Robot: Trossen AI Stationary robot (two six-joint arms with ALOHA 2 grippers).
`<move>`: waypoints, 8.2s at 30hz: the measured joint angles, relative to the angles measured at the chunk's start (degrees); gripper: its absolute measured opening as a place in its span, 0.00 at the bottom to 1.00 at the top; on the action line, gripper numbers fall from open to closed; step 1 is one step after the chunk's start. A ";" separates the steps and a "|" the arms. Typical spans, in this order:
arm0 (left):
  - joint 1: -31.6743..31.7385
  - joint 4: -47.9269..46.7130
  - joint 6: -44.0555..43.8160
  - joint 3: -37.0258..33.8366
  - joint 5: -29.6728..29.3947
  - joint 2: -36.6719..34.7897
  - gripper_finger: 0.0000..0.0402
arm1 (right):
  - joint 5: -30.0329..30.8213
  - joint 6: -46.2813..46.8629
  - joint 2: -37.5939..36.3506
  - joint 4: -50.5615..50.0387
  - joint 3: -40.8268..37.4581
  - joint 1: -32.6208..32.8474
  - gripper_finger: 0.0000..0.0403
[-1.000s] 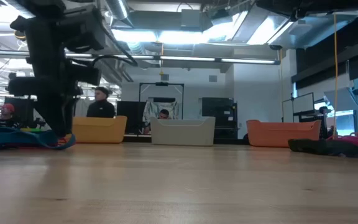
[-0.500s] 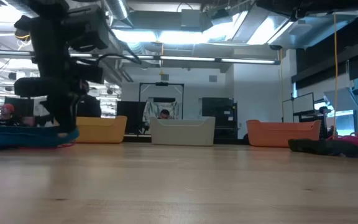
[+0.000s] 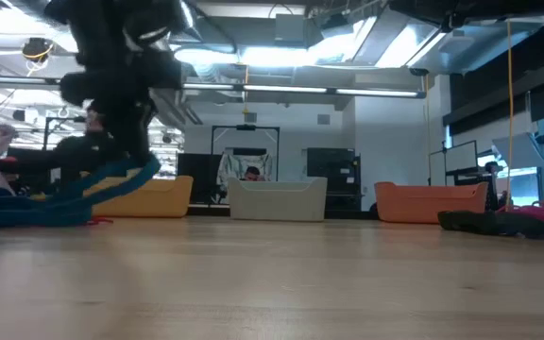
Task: Sort rubber bands into baskets
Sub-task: Put the blue rubber band into the grey bin, then put the red rubber band into the orange bin
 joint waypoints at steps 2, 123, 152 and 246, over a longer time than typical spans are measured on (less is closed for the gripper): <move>0.00 0.06 0.27 1.35 -0.21 0.00 0.03 | 0.00 0.00 0.01 0.00 0.00 0.01 0.04; 19.53 62.04 16.43 1.14 11.10 9.49 0.39 | 0.67 0.12 1.01 -1.52 0.00 0.00 0.04; 18.58 67.28 21.92 -10.97 22.89 -7.41 0.39 | 4.00 40.50 9.63 -40.97 8.17 0.01 0.04; 18.60 66.29 20.63 -10.95 22.37 -7.34 0.39 | -17.01 45.15 37.89 -79.56 12.72 -19.51 0.02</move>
